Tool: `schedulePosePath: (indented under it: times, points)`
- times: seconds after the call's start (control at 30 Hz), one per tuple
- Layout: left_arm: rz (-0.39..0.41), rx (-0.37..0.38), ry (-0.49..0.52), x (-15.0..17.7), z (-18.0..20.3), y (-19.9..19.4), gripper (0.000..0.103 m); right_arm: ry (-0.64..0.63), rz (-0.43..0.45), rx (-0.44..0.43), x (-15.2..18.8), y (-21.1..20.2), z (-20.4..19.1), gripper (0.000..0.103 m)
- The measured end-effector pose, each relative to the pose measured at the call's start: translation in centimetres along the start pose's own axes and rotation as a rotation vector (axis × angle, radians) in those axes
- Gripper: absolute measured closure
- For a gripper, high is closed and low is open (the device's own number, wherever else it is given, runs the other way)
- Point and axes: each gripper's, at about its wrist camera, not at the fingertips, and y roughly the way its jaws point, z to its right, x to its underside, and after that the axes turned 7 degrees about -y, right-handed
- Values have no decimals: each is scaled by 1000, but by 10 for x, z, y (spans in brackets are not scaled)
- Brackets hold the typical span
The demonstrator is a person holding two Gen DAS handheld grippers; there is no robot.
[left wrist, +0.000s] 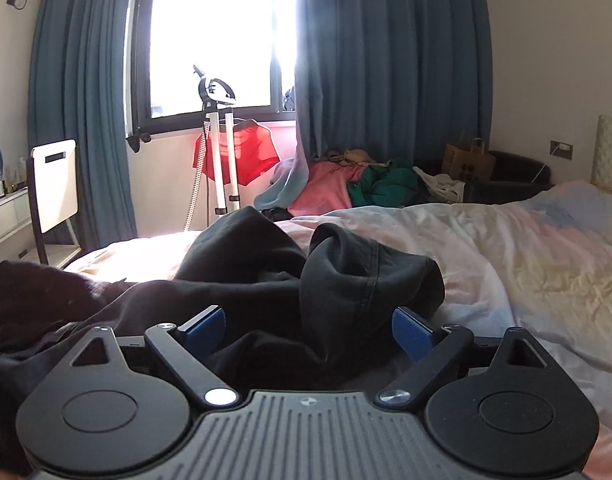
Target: Fold clothes
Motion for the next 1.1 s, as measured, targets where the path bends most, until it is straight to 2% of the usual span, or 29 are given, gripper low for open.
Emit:
schedulePosePath:
  times: [0.17,0.23,0.37,0.4,0.47,0.5,0.53,0.6,0.67,0.73,0.87,1.03,1.1]
  points:
    - [-63,-34,29,-41,39,110,13,80,-49,10,9,32,26,17]
    - [-95,-63,37,-51,49,155,21,100,-73,14,14,46,32,17]
    - [-162,-76,15,-64,59,226,24,114,-107,58,26,73,45,17]
    - [-174,-76,17,-63,62,235,27,125,-117,61,29,79,49,17]
    - [-169,-75,42,-59,69,241,38,154,-135,63,33,88,56,18]
    - [-167,-75,54,-57,72,243,50,168,-143,64,35,92,60,17]
    - [-165,-75,67,-55,75,246,70,177,-147,70,37,95,63,17]
    - [-160,-74,91,-50,82,251,100,189,-151,84,39,98,67,17]
    - [-155,-74,116,-46,89,257,100,196,-155,90,41,99,69,17]
    - [-84,-17,113,-41,97,234,100,197,-141,92,40,94,70,17]
    - [9,104,73,-36,109,154,101,193,-105,103,35,81,71,17]
    - [118,245,153,-14,113,29,101,203,-65,110,30,61,72,17]
    - [133,297,176,3,108,-17,101,210,-53,99,27,53,72,17]
